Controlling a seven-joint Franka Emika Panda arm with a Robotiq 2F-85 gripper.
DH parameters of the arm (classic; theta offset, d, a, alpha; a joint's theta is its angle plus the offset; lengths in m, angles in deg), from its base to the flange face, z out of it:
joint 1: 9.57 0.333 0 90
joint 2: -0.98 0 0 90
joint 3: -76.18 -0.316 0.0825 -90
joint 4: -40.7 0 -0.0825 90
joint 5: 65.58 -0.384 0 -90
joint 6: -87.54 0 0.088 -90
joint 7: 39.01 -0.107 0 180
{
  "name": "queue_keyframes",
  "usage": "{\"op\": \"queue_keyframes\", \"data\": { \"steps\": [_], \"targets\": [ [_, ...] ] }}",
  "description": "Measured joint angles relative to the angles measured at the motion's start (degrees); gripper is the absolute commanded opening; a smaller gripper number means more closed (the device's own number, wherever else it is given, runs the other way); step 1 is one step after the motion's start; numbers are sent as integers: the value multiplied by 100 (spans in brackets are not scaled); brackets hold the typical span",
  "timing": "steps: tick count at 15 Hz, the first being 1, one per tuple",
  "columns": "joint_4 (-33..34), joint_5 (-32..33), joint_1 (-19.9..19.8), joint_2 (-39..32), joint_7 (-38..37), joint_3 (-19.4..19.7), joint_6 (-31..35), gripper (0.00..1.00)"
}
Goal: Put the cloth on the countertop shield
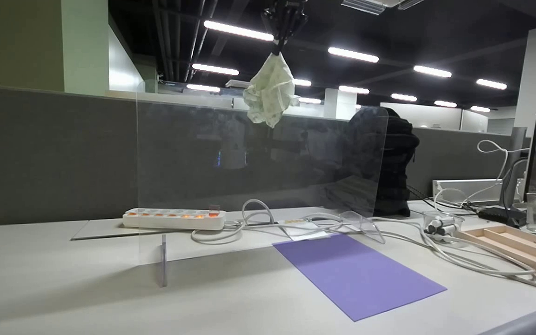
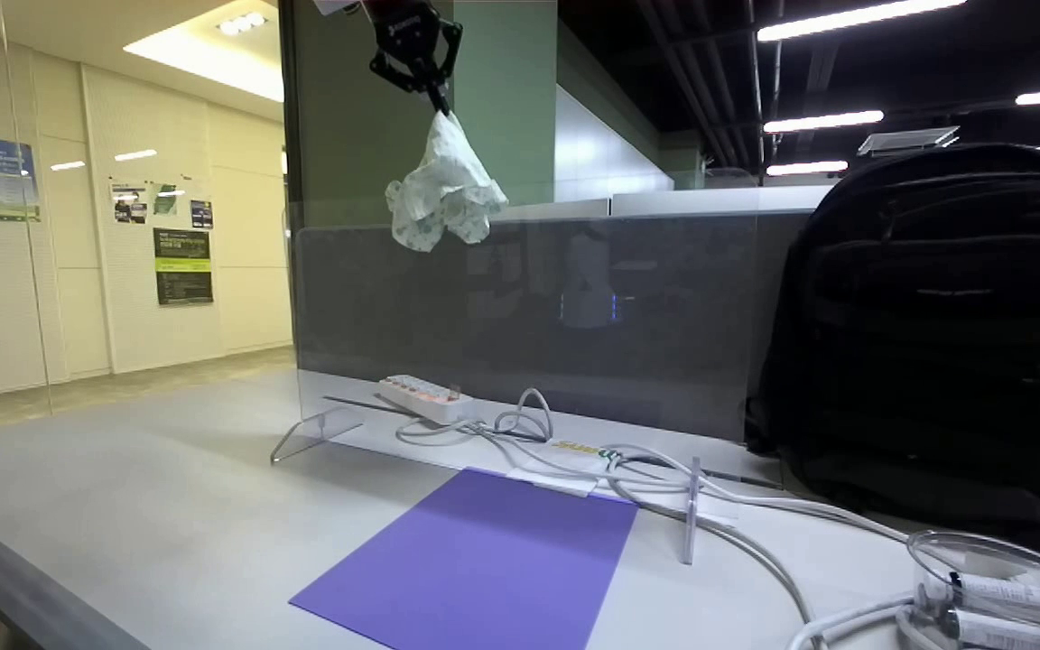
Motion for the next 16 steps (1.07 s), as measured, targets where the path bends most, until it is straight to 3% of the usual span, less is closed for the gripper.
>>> {"op": "queue_keyframes", "data": {
  "steps": [5,11,16],
  "targets": [
    [-62,-95,45,14,39,-6,8,0],
    [-237,-1098,550,12,561,-11,-85,0],
    [-239,-1578,677,219,831,58,-247,0]
  ]
}}
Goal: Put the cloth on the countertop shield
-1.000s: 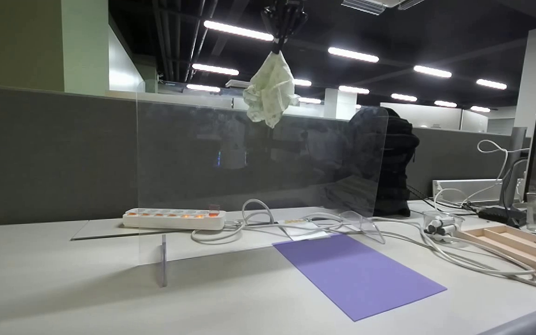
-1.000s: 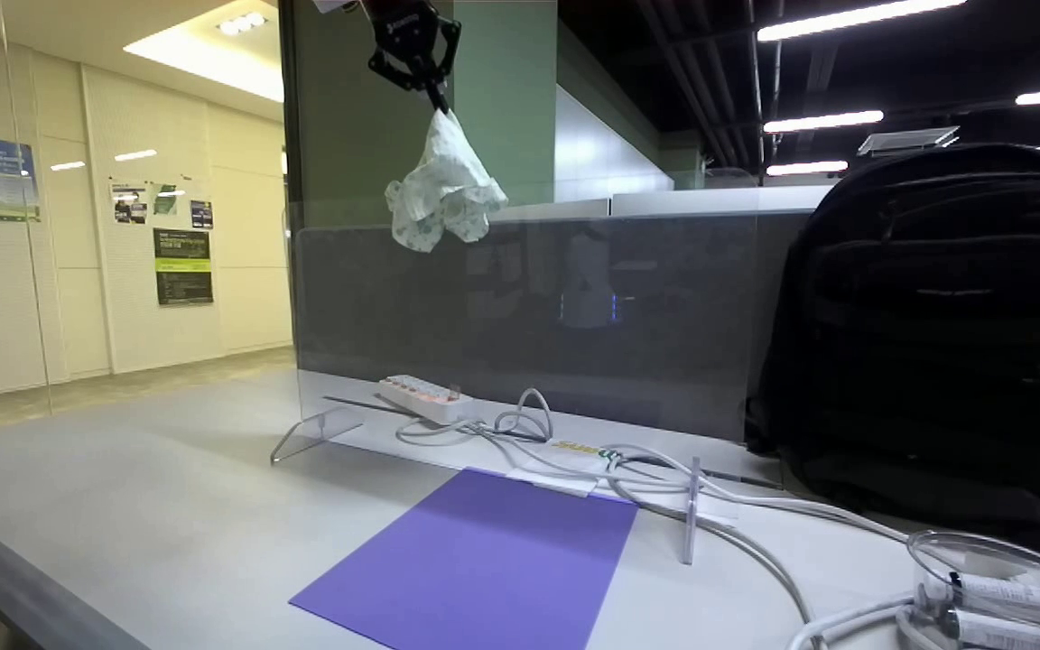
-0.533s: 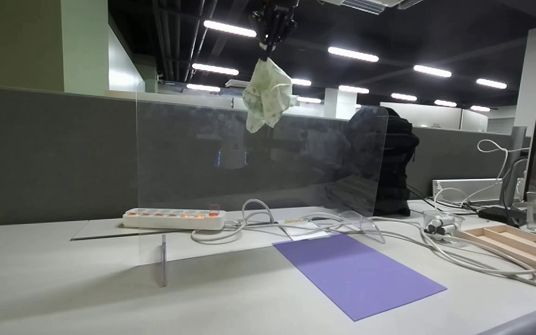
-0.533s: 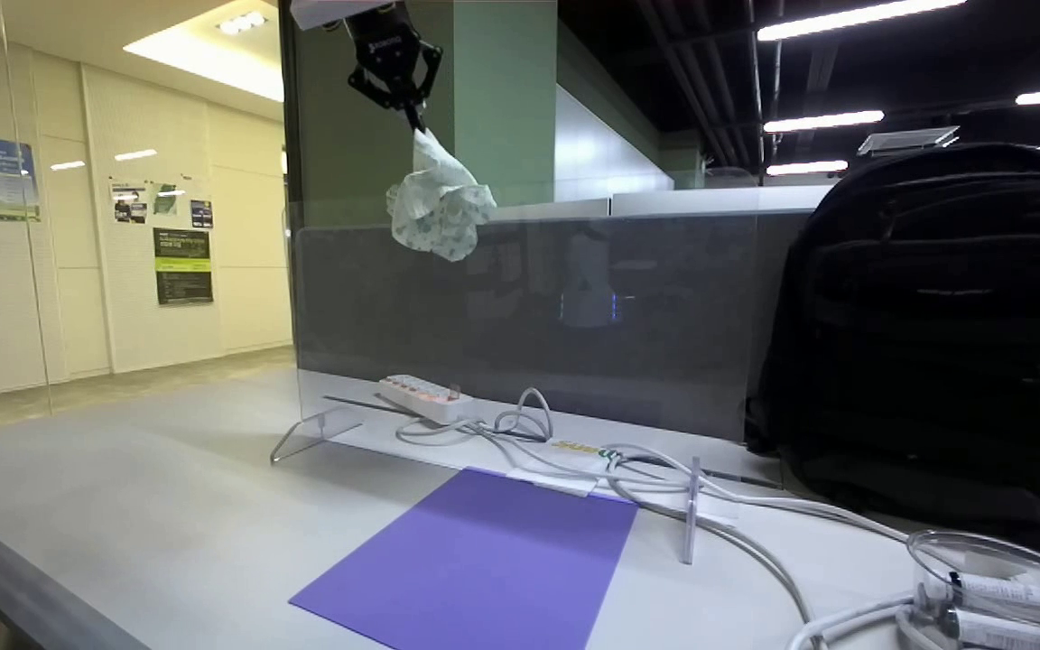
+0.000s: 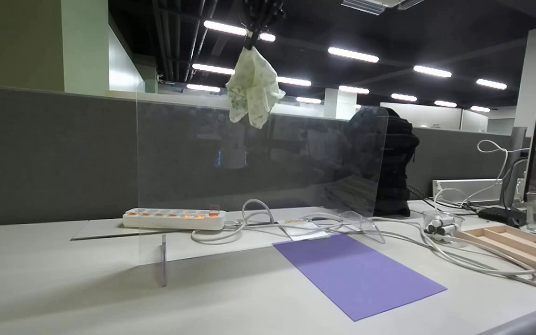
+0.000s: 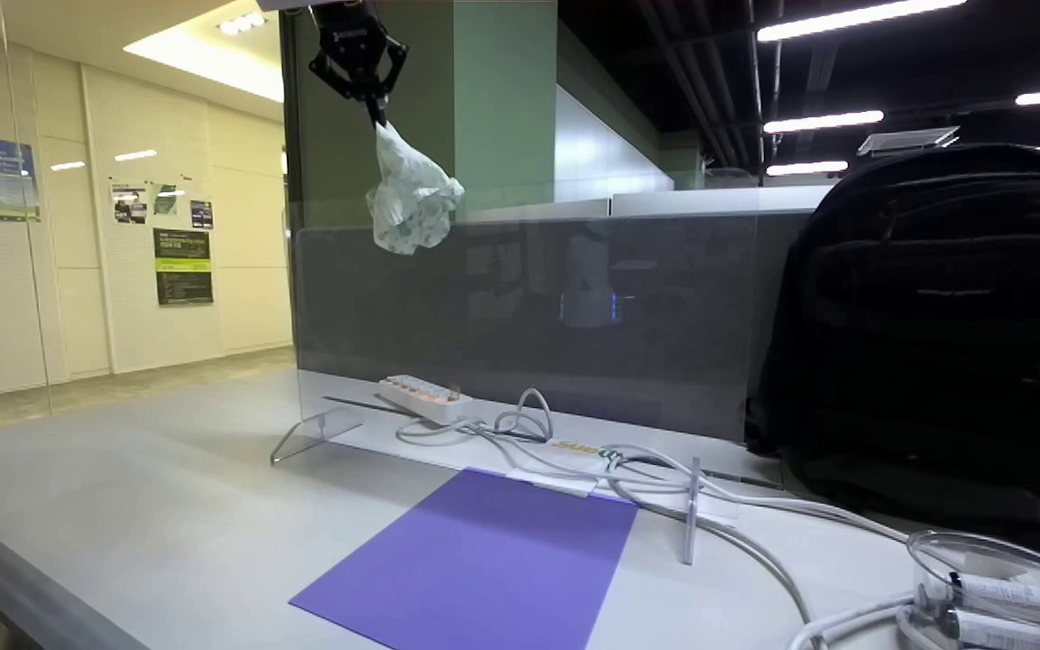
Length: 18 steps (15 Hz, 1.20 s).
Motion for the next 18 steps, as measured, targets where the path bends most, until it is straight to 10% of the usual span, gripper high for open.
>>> {"op": "queue_keyframes", "data": {
  "steps": [18],
  "targets": [
    [-192,-541,222,323,365,379,-248,0]
  ]
}}
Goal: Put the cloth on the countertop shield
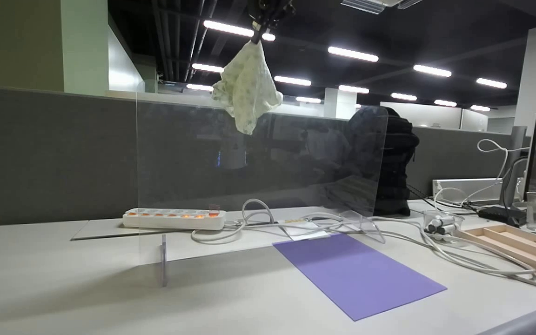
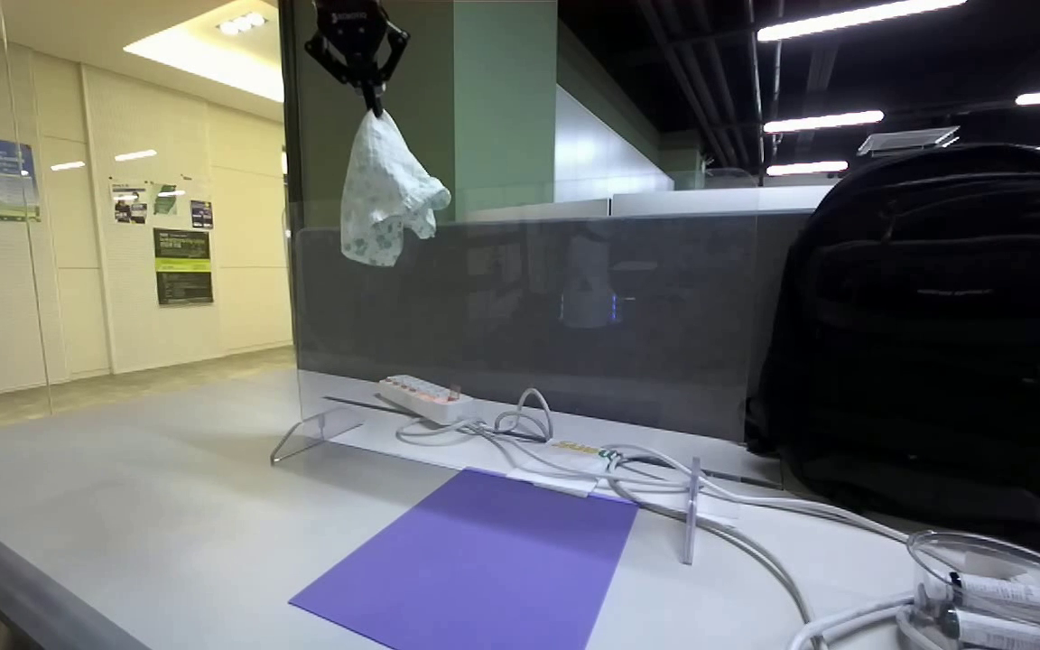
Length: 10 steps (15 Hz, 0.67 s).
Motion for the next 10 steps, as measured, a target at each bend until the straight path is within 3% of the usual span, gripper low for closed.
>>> {"op": "queue_keyframes", "data": {
  "steps": [5,6,8,10],
  "targets": [
    [-117,-96,-82,-217,13,176,296,0],
    [-142,-109,-113,-255,13,209,377,26],
    [-168,-165,-163,-325,15,263,480,32],
    [-175,-204,-187,-376,15,290,514,46]
  ]
}}
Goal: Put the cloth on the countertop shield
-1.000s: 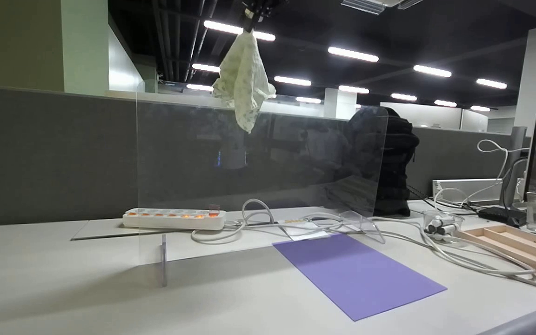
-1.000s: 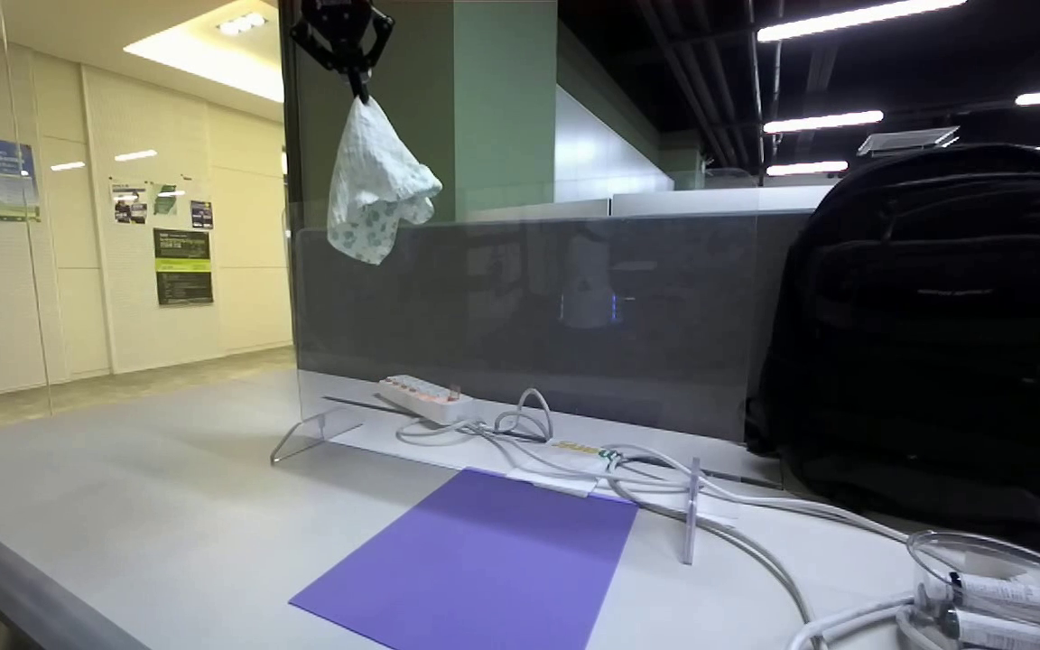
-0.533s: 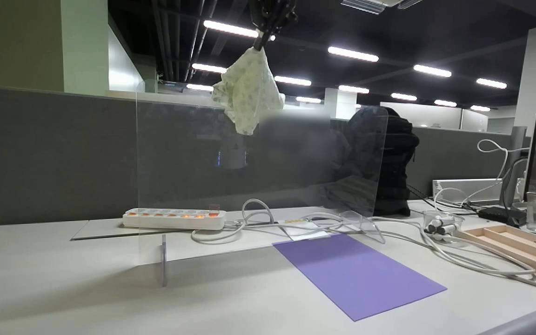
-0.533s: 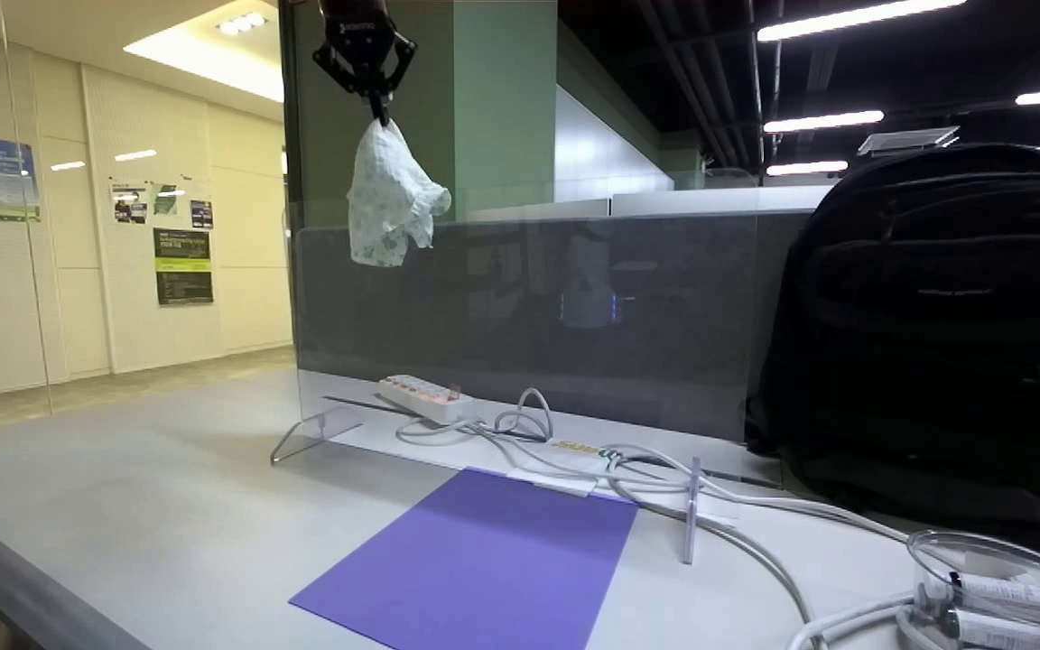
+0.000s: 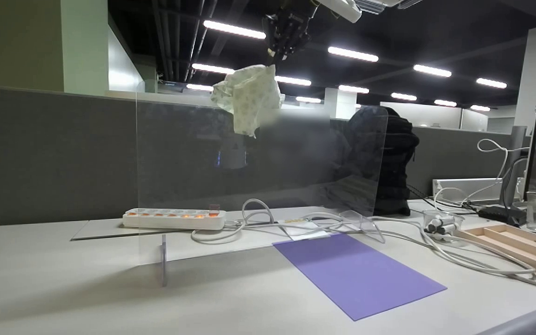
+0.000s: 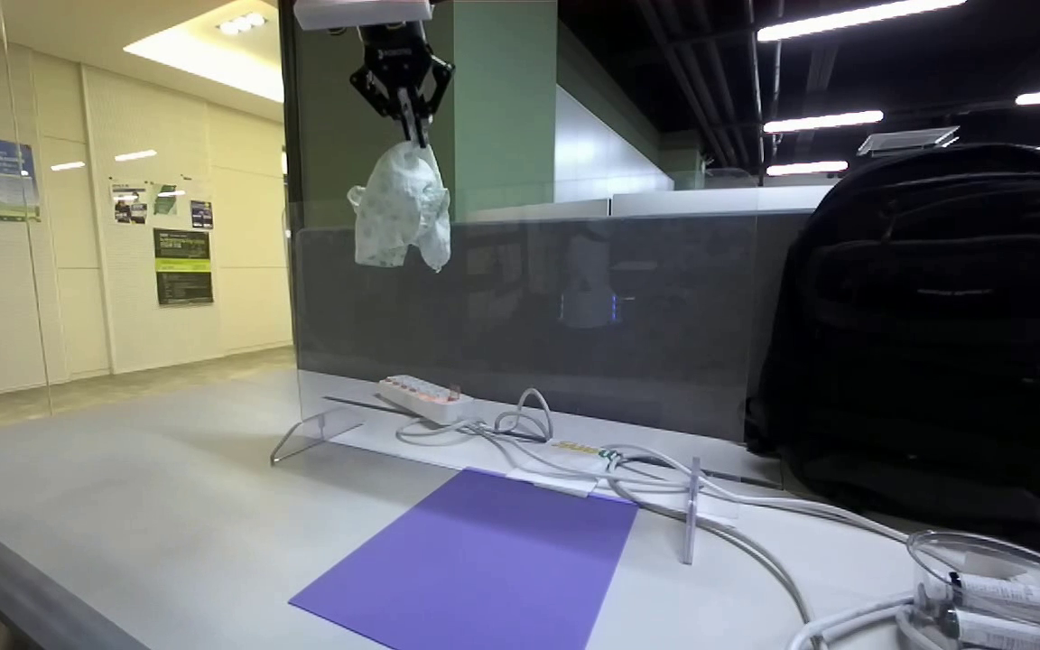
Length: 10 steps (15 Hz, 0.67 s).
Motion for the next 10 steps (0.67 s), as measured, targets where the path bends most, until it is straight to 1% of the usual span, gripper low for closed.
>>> {"op": "queue_keyframes", "data": {
  "steps": [1,3,6,7,8,10],
  "targets": [
    [-1,-6,-9,-14,0,1,1,54],
    [-1,-6,-15,-23,-7,-3,1,66],
    [-1,12,-36,-22,-54,-29,1,88],
    [-1,17,-45,-18,-69,-42,1,94],
    [-1,20,-54,-10,-81,-59,4,98],
    [-1,29,-67,17,-110,-92,21,100]
  ]
}}
